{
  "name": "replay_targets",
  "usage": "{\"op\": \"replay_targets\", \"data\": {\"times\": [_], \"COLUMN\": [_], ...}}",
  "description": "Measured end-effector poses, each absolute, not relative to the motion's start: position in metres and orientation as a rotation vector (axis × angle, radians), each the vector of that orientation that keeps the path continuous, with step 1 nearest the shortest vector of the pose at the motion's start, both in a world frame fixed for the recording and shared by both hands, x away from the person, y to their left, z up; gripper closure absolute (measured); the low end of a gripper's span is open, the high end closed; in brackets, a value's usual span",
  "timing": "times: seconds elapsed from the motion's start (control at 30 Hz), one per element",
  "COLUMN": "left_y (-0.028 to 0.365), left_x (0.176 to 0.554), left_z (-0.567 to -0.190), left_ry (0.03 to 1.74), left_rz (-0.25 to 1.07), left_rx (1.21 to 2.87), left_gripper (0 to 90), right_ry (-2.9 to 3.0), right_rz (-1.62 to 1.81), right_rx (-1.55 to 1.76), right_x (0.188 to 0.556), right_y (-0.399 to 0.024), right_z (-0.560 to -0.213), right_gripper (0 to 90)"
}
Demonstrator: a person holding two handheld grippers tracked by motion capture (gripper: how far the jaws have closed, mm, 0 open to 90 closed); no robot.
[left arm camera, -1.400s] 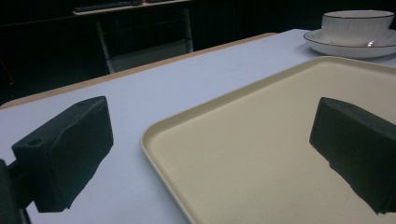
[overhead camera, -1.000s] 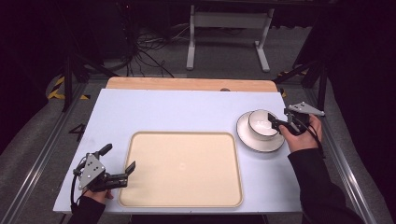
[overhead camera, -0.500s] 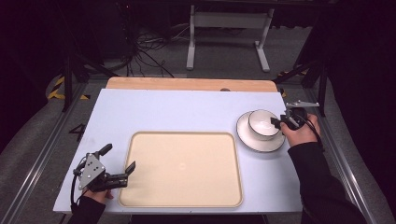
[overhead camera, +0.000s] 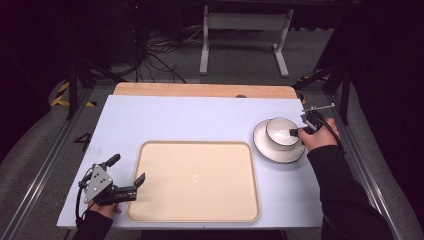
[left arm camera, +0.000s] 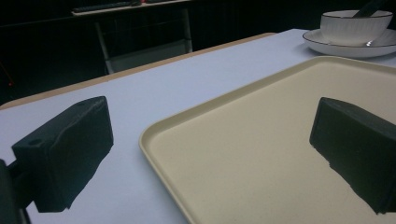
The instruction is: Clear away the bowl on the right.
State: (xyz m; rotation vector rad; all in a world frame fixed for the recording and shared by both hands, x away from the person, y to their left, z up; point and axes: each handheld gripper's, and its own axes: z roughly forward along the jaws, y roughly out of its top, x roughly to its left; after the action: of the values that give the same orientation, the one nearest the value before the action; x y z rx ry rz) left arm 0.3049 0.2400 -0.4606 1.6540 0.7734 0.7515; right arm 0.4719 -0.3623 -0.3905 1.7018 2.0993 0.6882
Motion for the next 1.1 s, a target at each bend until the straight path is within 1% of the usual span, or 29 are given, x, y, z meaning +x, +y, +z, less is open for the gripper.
{"op": "replay_targets", "data": {"times": [0.17, 0.33, 0.53, 0.83, 1.1], "left_y": [0.240, 0.240, 0.240, 0.240, 0.240], "left_x": [0.305, 0.305, 0.305, 0.305, 0.305], "left_z": [-0.461, -0.461, -0.461, -0.461, -0.461], "left_ry": [0.773, 0.773, 0.772, 0.773, 0.773], "left_rz": [0.751, 0.752, 0.752, 0.751, 0.753], "left_rx": [1.654, 1.657, 1.655, 1.654, 1.655], "left_gripper": [0.1, 0.2, 0.1, 0.1, 0.1], "right_ry": [2.118, 2.135, 2.134, 2.119, 2.093], "right_rz": [0.655, 0.603, 0.552, 0.546, 0.566], "right_rx": [1.728, 1.783, 1.844, 1.910, 1.877], "right_x": [0.476, 0.480, 0.485, 0.486, 0.482], "right_y": [-0.363, -0.362, -0.361, -0.360, -0.355], "right_z": [-0.392, -0.390, -0.387, -0.384, -0.376], "right_gripper": [70.0, 79.2, 82.6, 83.9, 83.6]}}
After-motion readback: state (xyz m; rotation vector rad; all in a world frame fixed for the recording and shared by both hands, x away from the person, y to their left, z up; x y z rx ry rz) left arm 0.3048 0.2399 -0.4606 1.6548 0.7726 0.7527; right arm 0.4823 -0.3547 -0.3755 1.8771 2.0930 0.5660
